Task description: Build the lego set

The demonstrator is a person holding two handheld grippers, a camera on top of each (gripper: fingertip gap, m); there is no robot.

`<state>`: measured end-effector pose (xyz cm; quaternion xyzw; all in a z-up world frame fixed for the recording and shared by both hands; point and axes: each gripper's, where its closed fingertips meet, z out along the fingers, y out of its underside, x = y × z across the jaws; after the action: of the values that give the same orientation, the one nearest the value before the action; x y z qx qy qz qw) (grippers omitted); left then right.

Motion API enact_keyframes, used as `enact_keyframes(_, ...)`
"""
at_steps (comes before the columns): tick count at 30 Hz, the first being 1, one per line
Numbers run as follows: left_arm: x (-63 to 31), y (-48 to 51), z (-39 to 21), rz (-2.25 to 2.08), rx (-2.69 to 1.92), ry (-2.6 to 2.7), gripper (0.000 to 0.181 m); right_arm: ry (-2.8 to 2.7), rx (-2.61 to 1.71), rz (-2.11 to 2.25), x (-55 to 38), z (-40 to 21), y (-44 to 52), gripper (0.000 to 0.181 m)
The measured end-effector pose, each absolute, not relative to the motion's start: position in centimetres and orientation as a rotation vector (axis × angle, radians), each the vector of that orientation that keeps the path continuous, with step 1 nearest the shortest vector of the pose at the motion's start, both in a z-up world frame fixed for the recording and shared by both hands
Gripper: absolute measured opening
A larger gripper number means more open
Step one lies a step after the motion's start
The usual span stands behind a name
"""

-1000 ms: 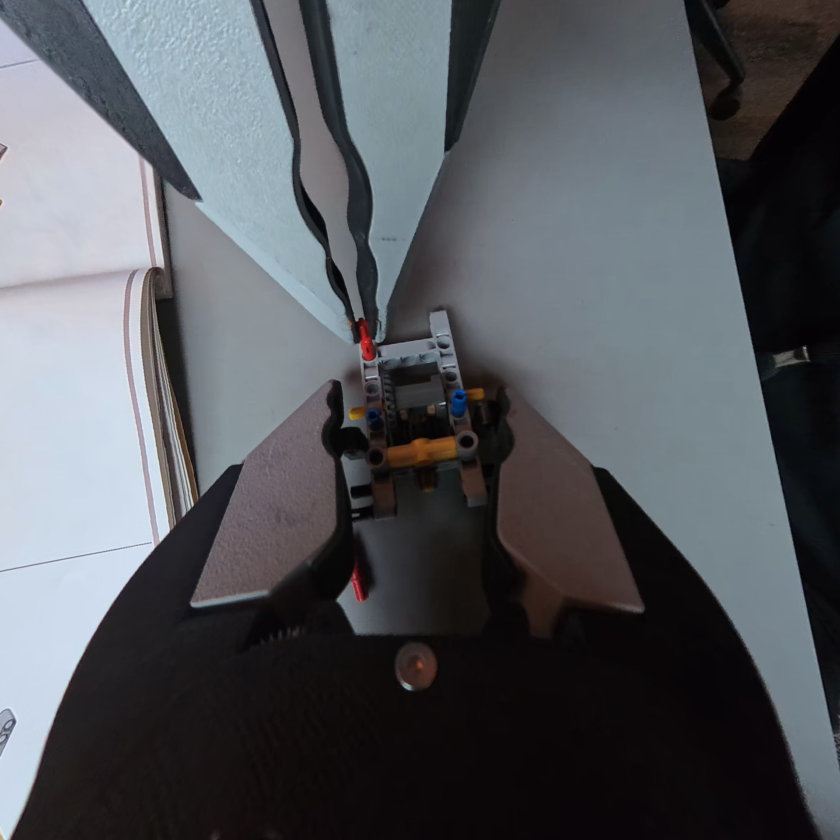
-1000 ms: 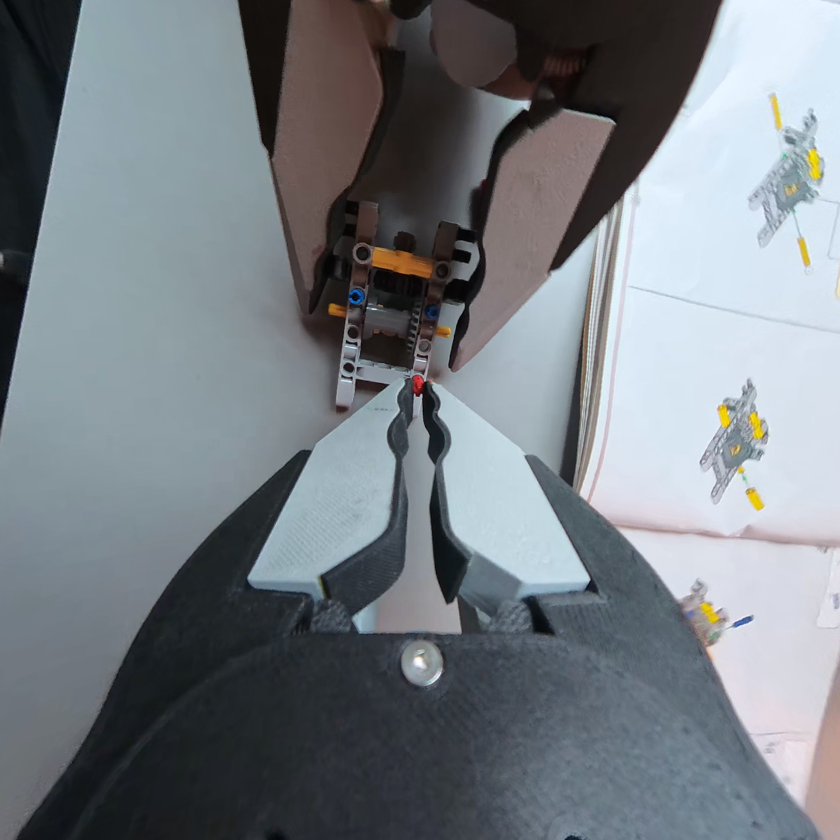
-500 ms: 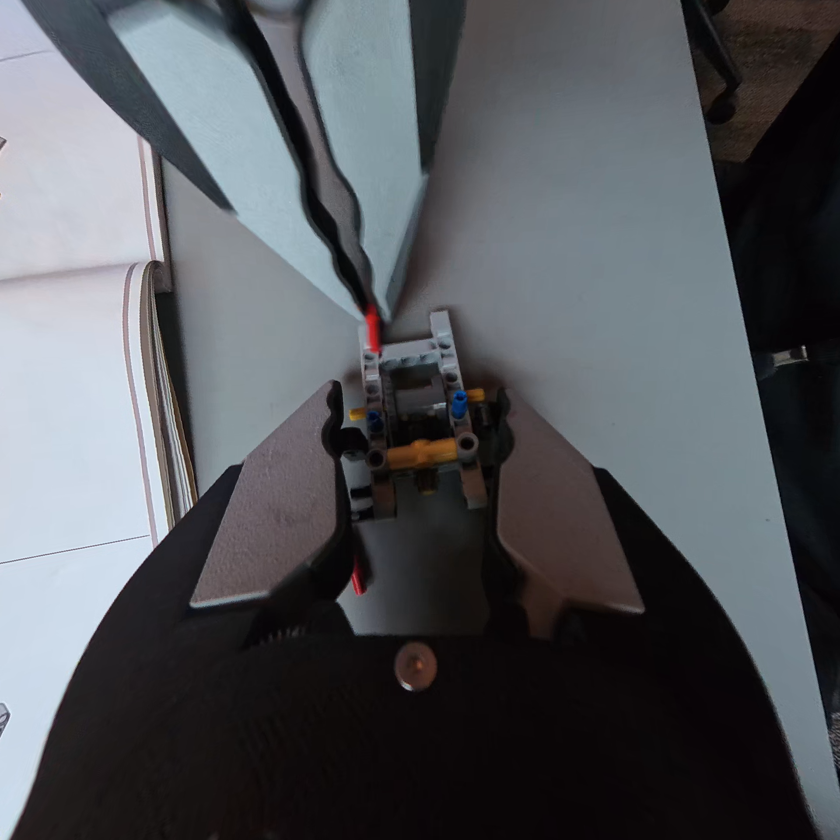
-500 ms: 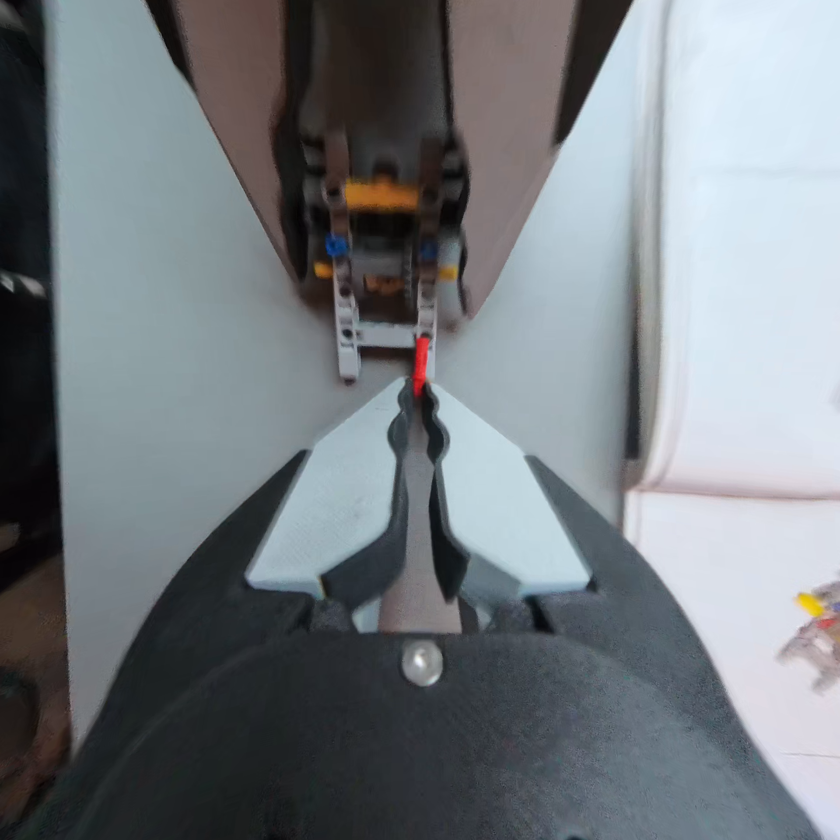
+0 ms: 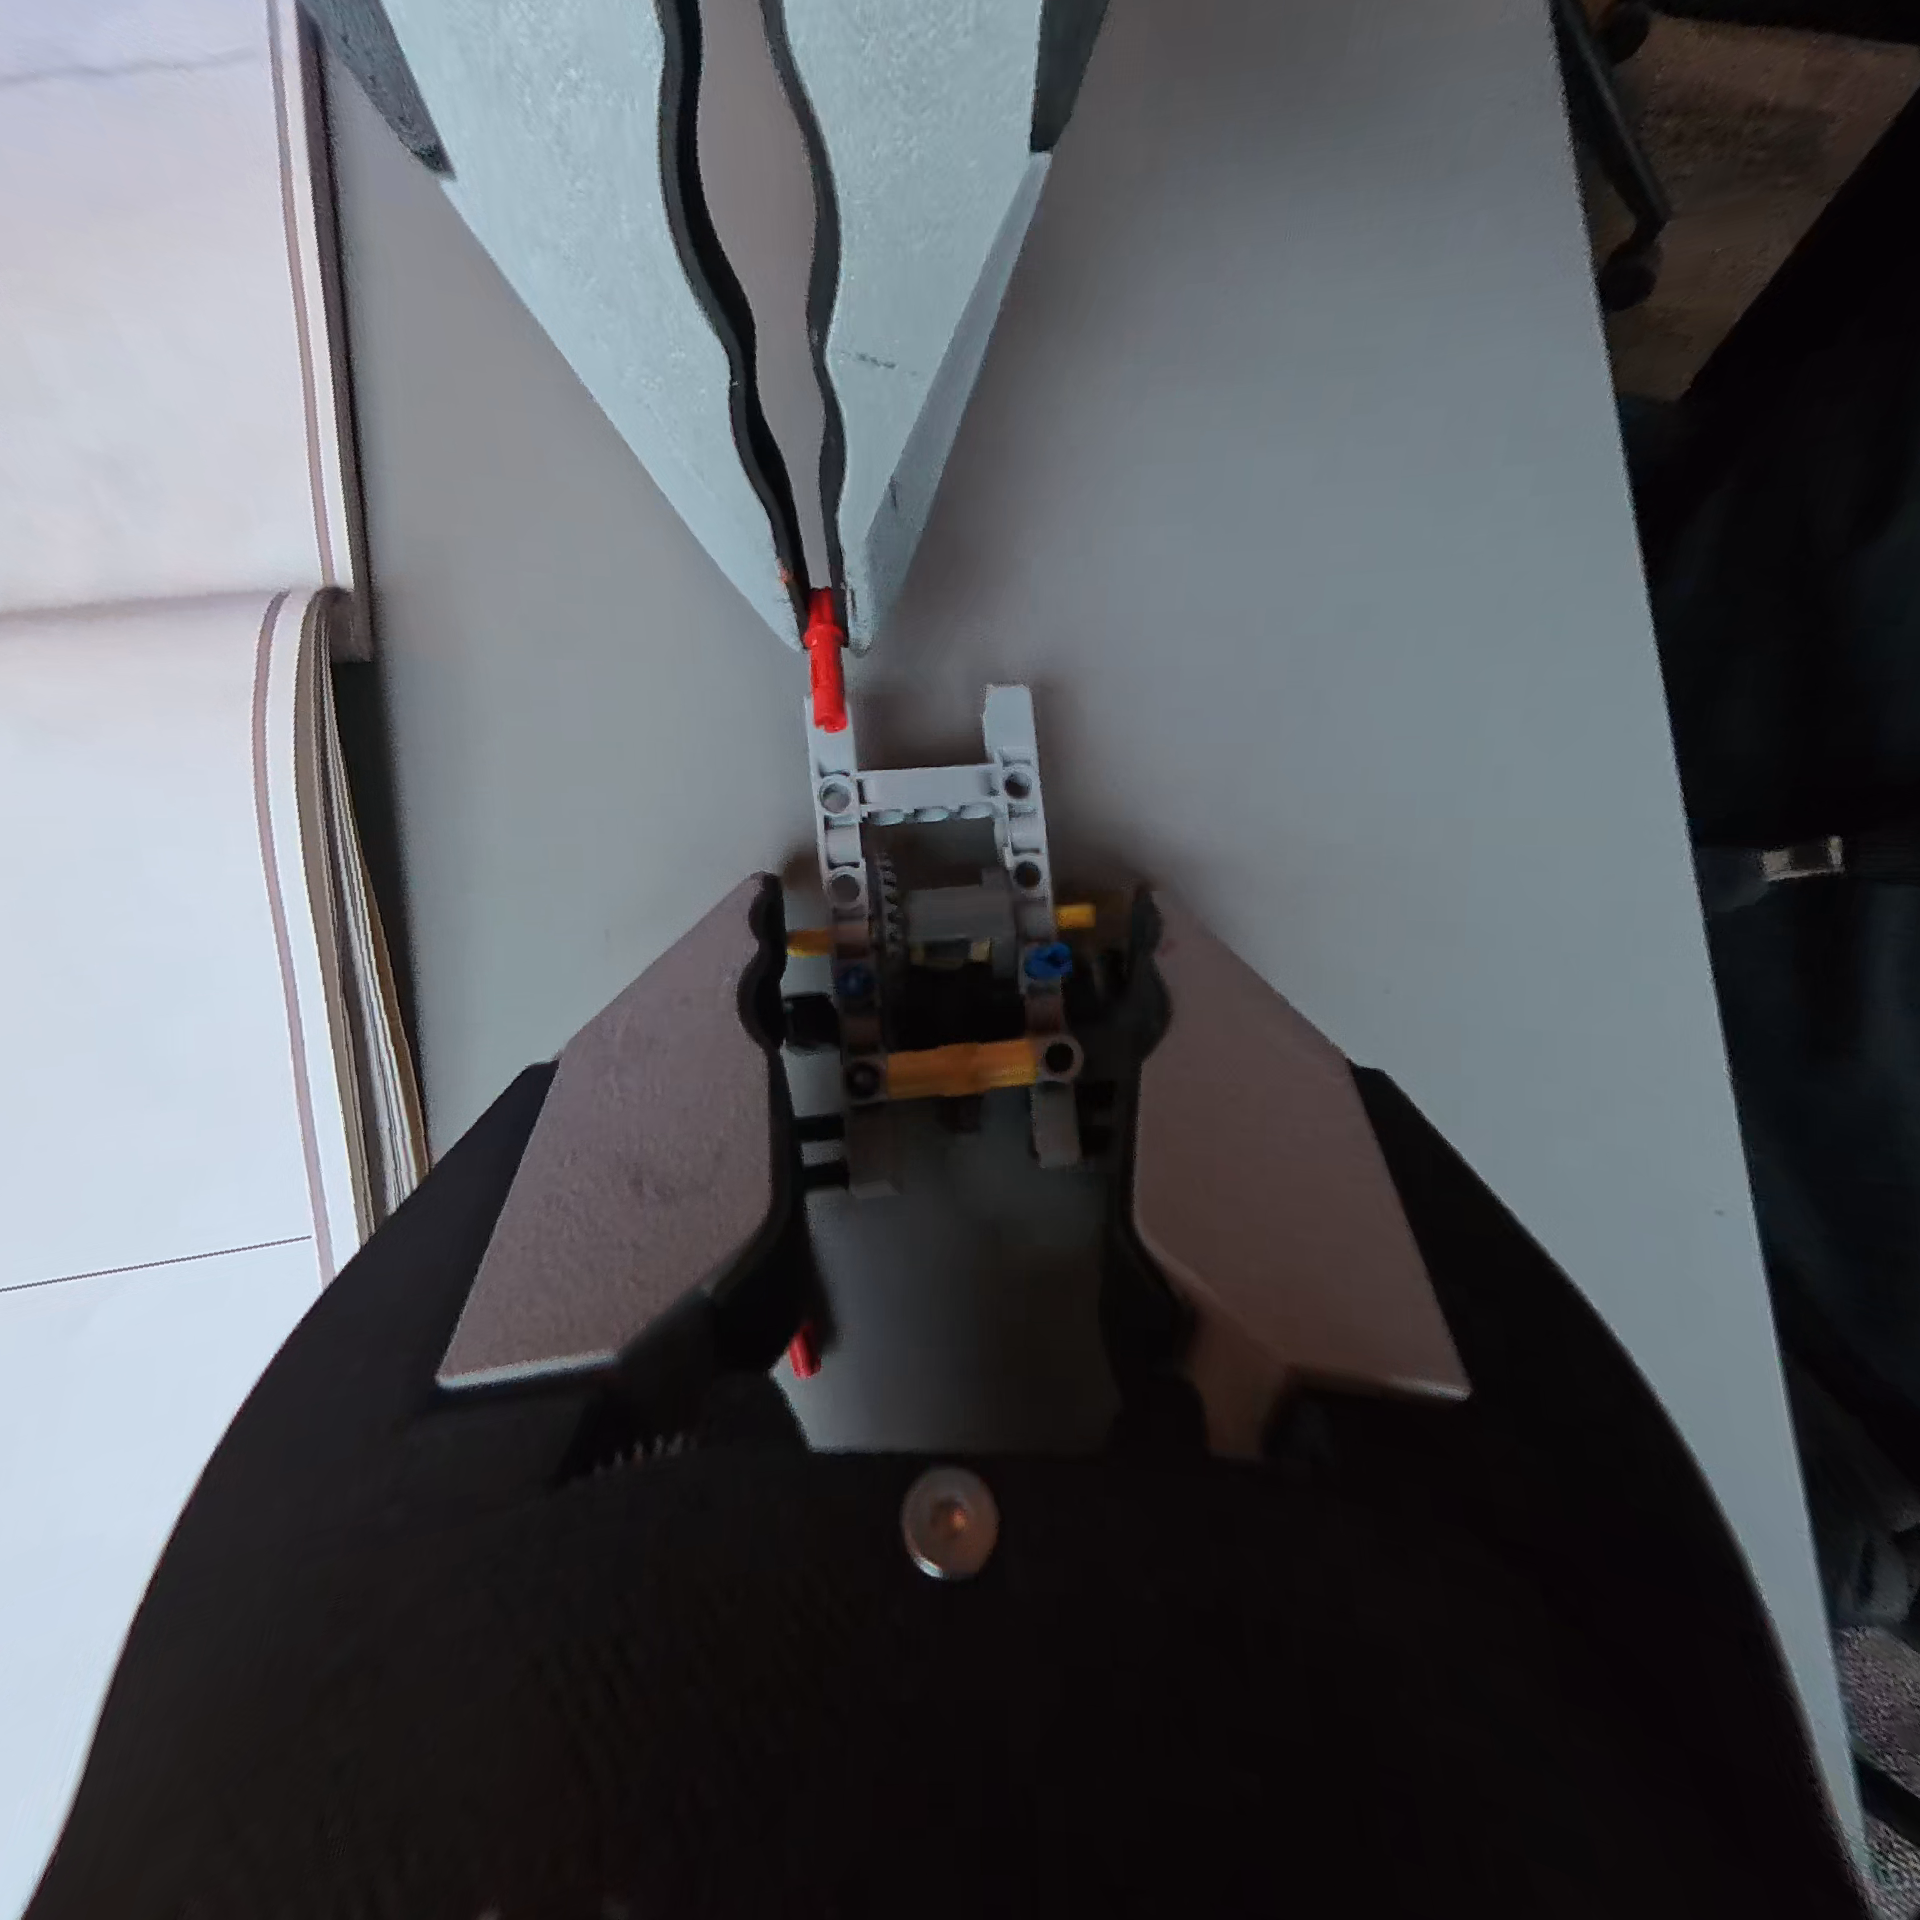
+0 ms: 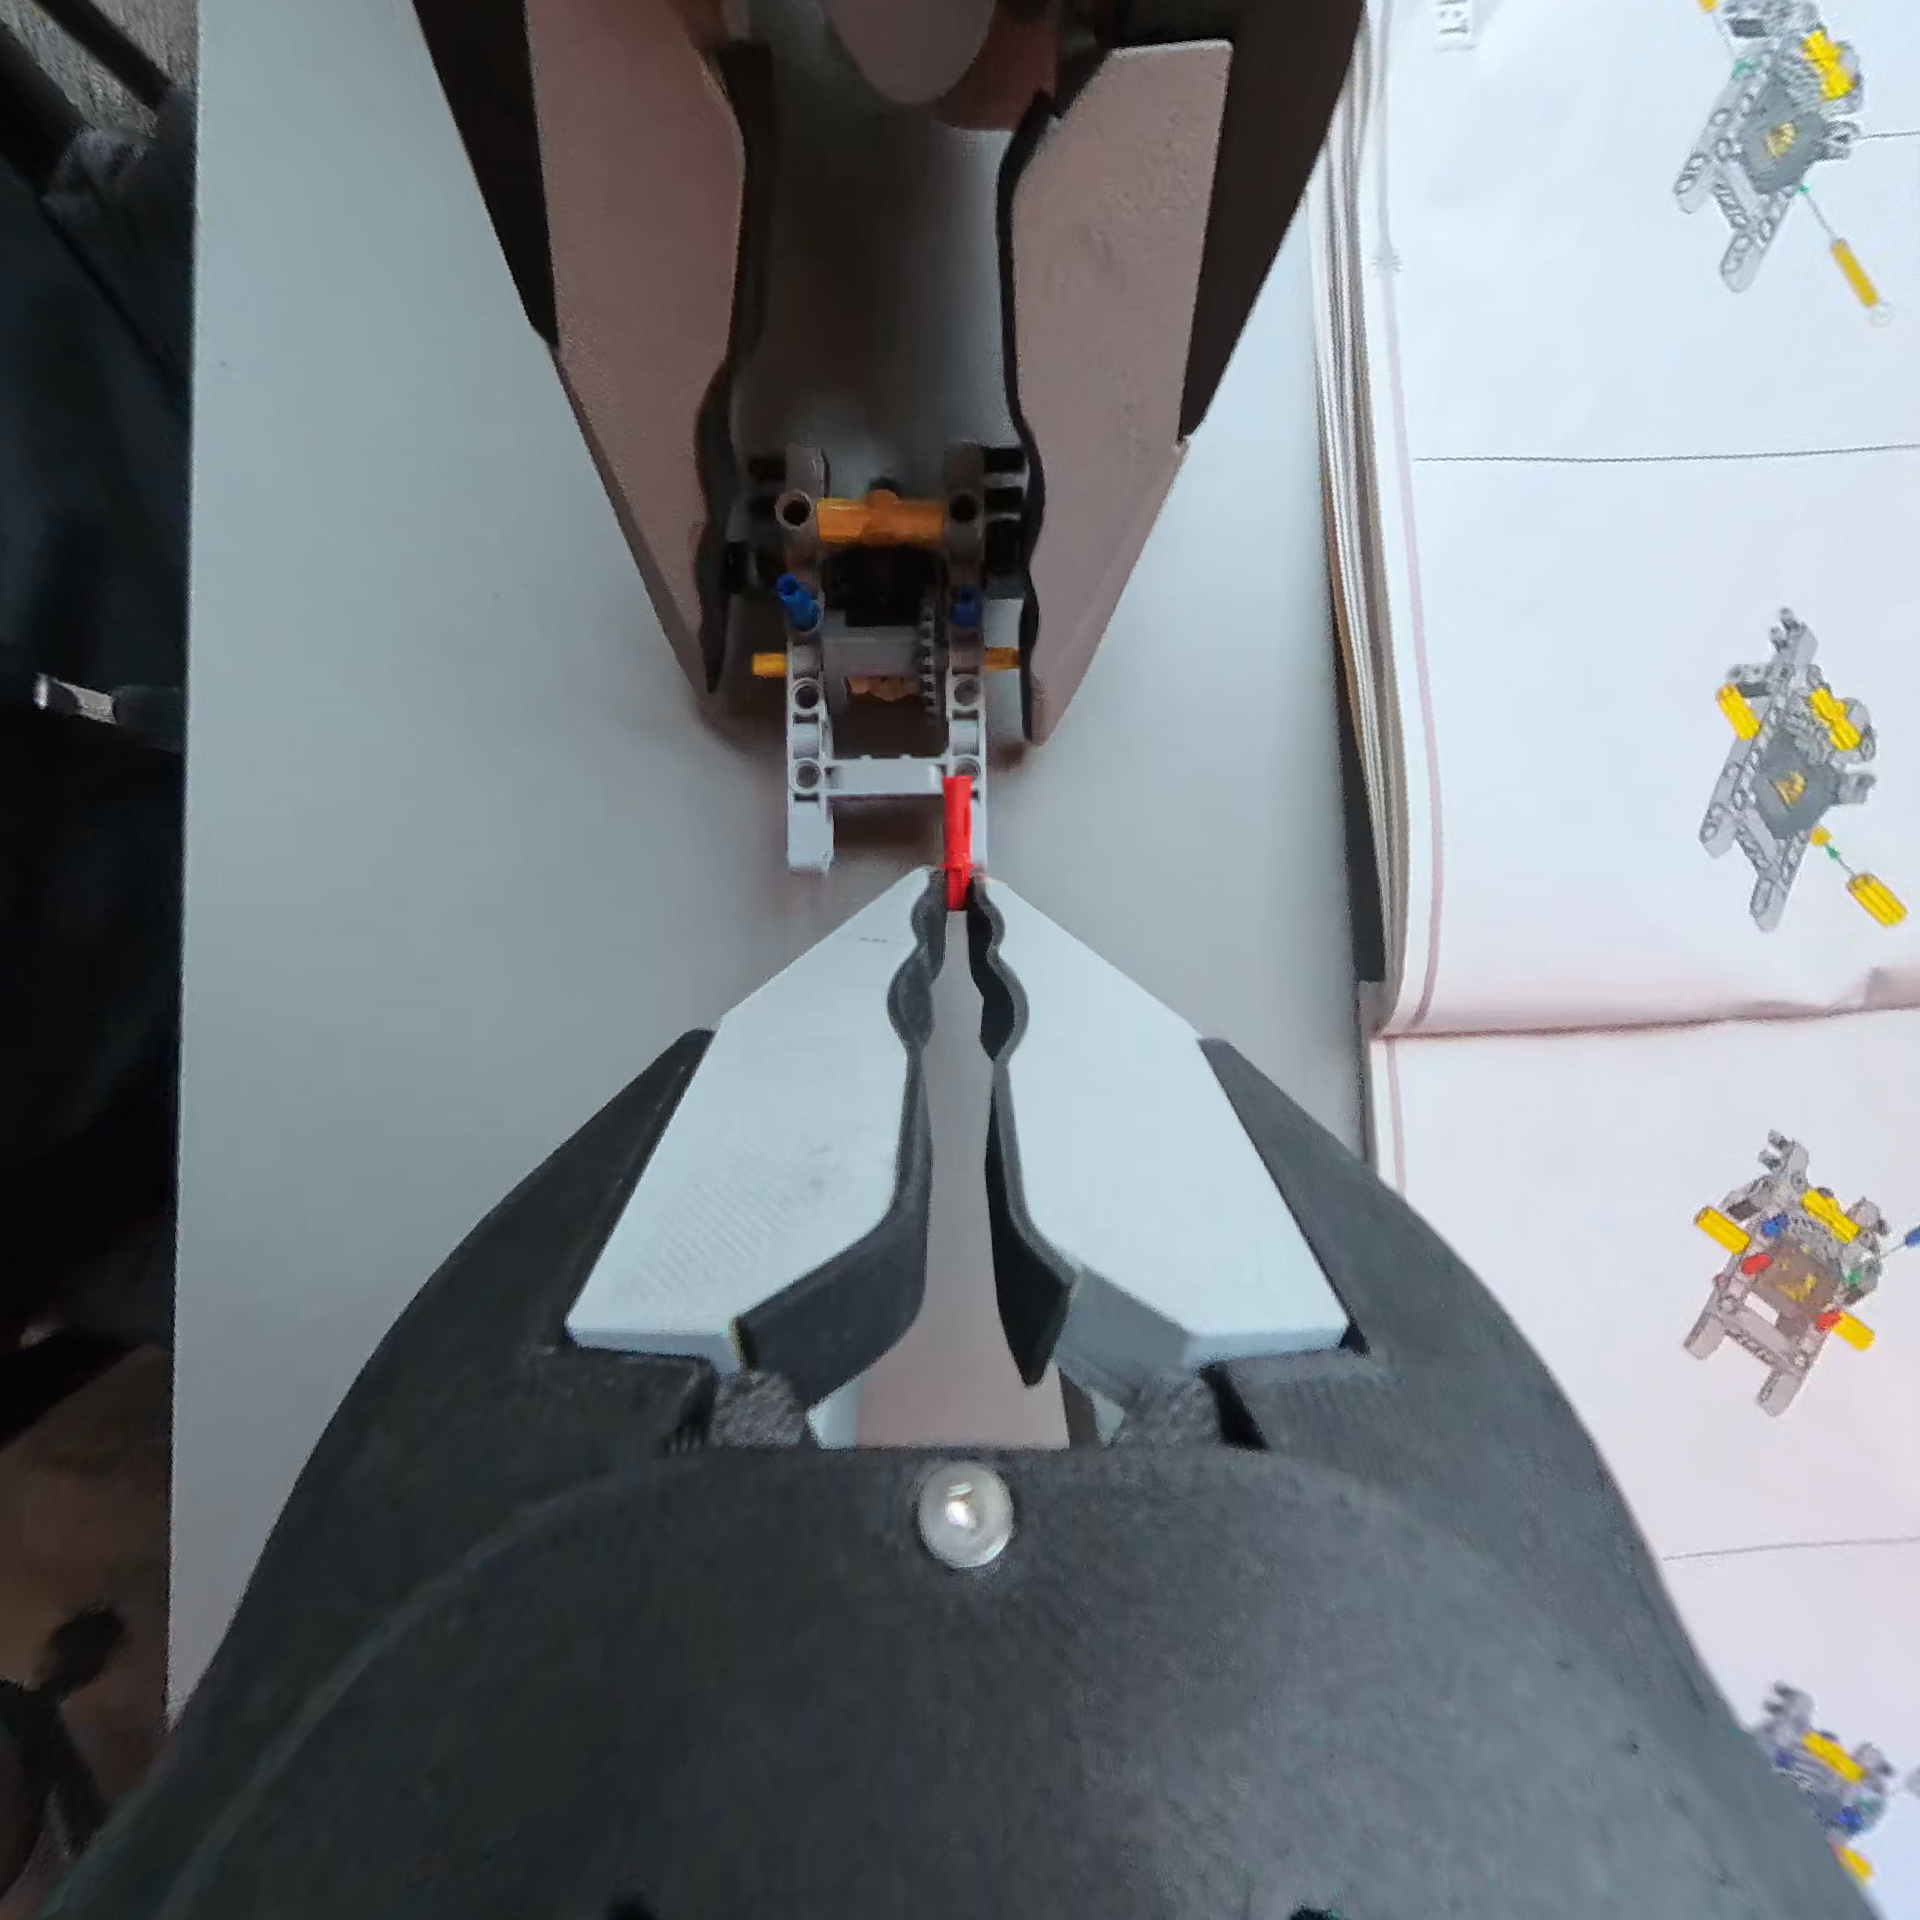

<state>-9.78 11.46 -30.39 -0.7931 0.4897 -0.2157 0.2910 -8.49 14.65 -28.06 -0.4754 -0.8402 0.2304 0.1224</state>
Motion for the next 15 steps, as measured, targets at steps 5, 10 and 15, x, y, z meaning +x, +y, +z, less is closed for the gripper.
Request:
enact_keyframes(5,-9.7,12.0,-27.9,-0.595,-2.039,1.239,0.061,-2.373,-1.448,0.723,-7.9,-27.6,14.6,0.002)
enact_keyframes(10,-8.8,13.2,-26.4,-0.462,-1.917,1.224,0.03,-2.356,-1.579,0.881,-7.8,-27.2,13.4,0.001)
enact_keyframes(15,-8.8,13.8,-27.0,-0.216,-1.837,1.308,0.002,-2.351,-1.694,0.957,-7.8,-27.4,13.1,0.001)
